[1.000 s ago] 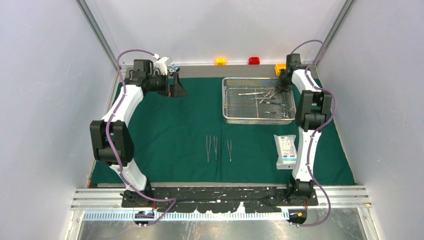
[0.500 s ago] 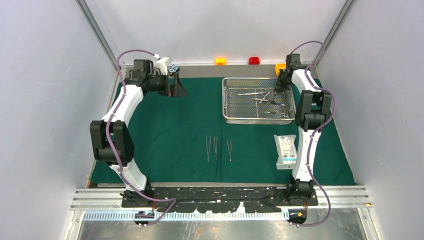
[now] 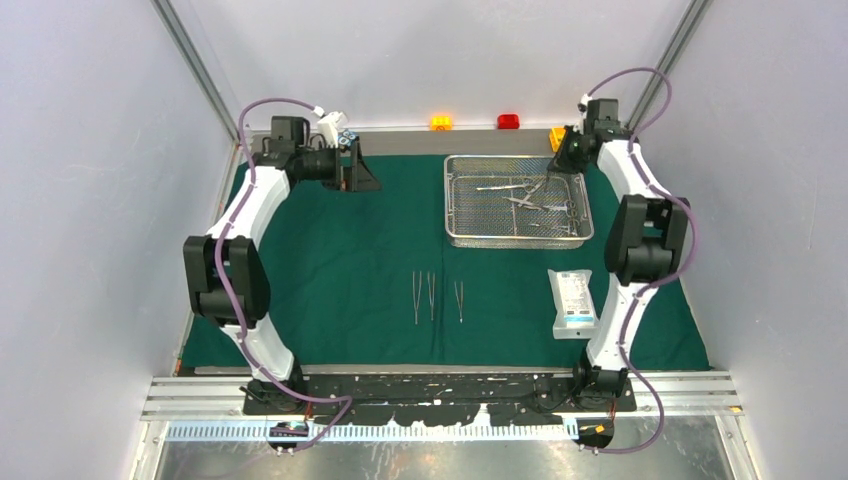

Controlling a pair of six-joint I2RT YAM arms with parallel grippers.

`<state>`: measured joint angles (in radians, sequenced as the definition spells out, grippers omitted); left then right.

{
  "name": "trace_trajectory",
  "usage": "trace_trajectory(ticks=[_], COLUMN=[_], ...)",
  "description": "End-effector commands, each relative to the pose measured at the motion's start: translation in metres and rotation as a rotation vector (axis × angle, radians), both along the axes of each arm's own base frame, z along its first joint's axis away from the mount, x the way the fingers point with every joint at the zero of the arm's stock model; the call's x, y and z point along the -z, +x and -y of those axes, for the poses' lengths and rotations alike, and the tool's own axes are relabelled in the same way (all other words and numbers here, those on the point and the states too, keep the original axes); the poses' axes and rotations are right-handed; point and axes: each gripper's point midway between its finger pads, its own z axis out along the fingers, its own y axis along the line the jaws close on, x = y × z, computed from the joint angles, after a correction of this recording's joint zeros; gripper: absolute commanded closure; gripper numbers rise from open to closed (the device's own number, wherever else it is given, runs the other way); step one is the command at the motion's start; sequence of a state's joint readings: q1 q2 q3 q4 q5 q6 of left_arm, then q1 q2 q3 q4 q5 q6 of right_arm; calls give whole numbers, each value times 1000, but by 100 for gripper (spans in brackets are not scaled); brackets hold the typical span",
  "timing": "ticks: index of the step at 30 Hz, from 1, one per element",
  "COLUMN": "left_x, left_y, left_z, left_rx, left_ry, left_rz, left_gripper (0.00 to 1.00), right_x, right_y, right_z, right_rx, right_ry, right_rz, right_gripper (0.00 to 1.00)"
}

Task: Open and lay out the surgical kit
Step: Pick up the medical item from the container, then place the medical item in the surgical kit.

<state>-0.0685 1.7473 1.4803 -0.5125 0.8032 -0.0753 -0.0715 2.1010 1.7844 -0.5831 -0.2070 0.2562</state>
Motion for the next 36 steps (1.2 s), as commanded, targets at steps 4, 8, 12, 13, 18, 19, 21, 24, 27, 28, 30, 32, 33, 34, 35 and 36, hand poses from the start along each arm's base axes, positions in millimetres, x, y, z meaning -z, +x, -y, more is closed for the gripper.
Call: trace_trajectory(ticks=[4, 8, 12, 13, 18, 19, 21, 24, 27, 28, 30, 32, 33, 34, 35, 36], left_x=[-40, -55, -61, -62, -63, -63, -65, -63, -61, -61, -60, -57, -54, -51, -47, -43], left_y=[-6, -17, -24, -26, -26, -27, -29, -35, -44, -47, -49, -48, -47, -46, -44, -43], left_z=[52, 98, 131, 139, 170, 174, 184, 195, 205, 207, 209, 209, 208, 209, 209, 208], left_rx=[150, 246, 322, 338, 384, 393, 413, 443, 493, 505, 512, 496, 483, 466, 445, 418], left_ry=[-108, -173, -237, -250, -351, -370, -410, -444, -453, -458, -466, -463, -454, -442, -425, -401], left_rz=[70, 96, 81, 72, 12, 0, 7, 0, 4, 7, 5, -4, -15, -27, -36, -52], left_gripper=[4, 8, 13, 14, 17, 18, 21, 24, 30, 32, 34, 35, 35, 35, 35, 34], right_x=[-99, -126, -127, -128, -129, -129, -130, -128, -126, -124, -121, -115, -110, -106, -104, -101], right_y=[-29, -80, -113, -120, -159, -166, -177, -191, -201, -203, -206, -206, -205, -204, -203, -199], right_z=[-53, -102, -130, -137, -172, -178, -186, -196, -204, -206, -208, -207, -206, -205, -205, -204], right_rx=[-265, -534, -666, -699, -854, -879, -912, -962, -1000, -1009, -1017, -1007, -1004, -1003, -1001, -986], right_ry=[177, 338, 430, 453, 540, 550, 556, 566, 577, 578, 565, 523, 482, 439, 397, 355], right_rz=[312, 436, 452, 449, 427, 424, 424, 415, 394, 386, 378, 359, 351, 343, 338, 335], right_gripper=[99, 99, 99, 99, 99, 99, 99, 99, 99, 99, 99, 99, 99, 100, 99, 99])
